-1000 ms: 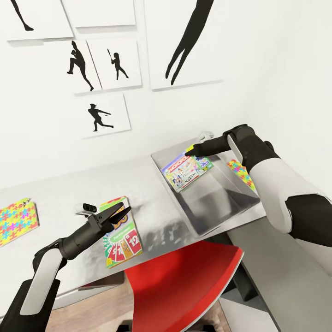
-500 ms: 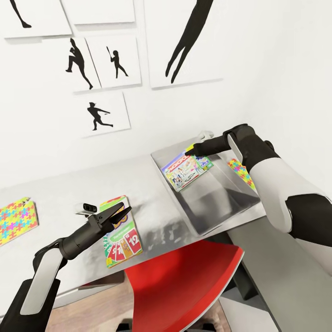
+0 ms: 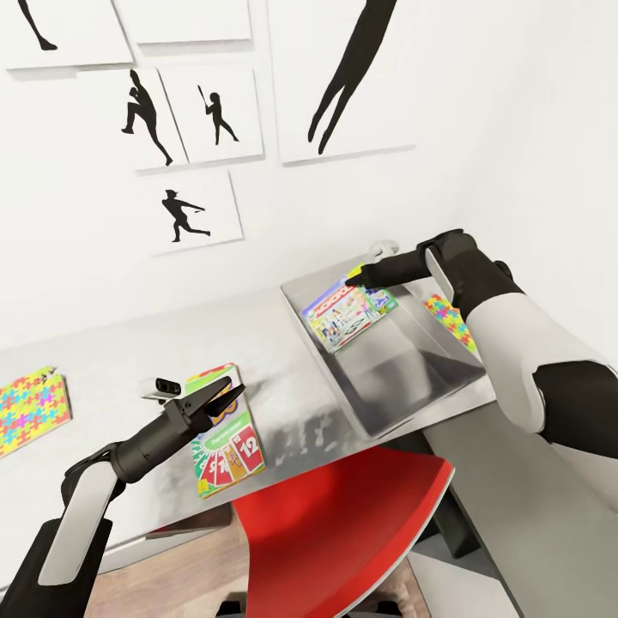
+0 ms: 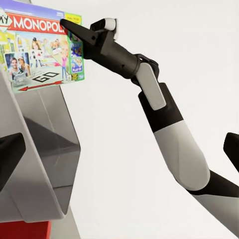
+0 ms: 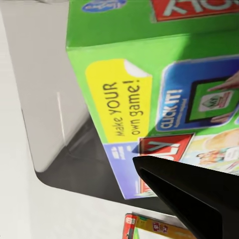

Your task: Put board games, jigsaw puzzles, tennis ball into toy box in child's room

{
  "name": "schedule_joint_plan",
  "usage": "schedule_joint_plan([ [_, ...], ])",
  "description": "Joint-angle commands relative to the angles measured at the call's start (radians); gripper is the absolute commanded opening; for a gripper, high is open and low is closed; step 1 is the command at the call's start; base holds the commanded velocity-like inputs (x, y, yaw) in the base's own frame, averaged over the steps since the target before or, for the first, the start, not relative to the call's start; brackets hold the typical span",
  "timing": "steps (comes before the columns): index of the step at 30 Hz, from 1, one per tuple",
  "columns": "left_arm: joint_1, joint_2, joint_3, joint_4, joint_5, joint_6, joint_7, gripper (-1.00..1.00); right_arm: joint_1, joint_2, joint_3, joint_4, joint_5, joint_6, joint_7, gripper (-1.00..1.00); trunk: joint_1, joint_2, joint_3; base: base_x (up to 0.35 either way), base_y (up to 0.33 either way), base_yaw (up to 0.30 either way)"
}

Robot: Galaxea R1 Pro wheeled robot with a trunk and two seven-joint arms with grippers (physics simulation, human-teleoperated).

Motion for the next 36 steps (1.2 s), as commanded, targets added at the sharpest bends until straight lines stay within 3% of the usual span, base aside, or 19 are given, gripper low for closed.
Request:
schedule_joint_plan([
  [1, -0.001, 0.000, 0.001, 0.000, 0.001, 0.005, -0.001, 1.00, -0.001, -0.001, 0.002, -0.002, 0.010, -0.002, 0.008, -1.00, 0.001, -0.002, -0.001, 0.000, 0.000, 0.000],
  [22, -0.001, 0.000, -0.001, 0.000, -0.001, 0.005, -0.001, 1.00, 0.009, 0.003, -0.004, -0.058, 0.008, -0.018, -0.050, -1.00, 0.001, -0.002, -0.002, 0.000, 0.000, 0.000],
  [36, -0.001, 0.000, -0.001, 0.000, -0.001, 0.005, -0.001, 1.00, 0.010, 0.003, -0.005, -0.063, 0.008, -0.031, -0.056, -1.00, 0.001, -0.002, -0.018, 0.000, 0.000, 0.000],
])
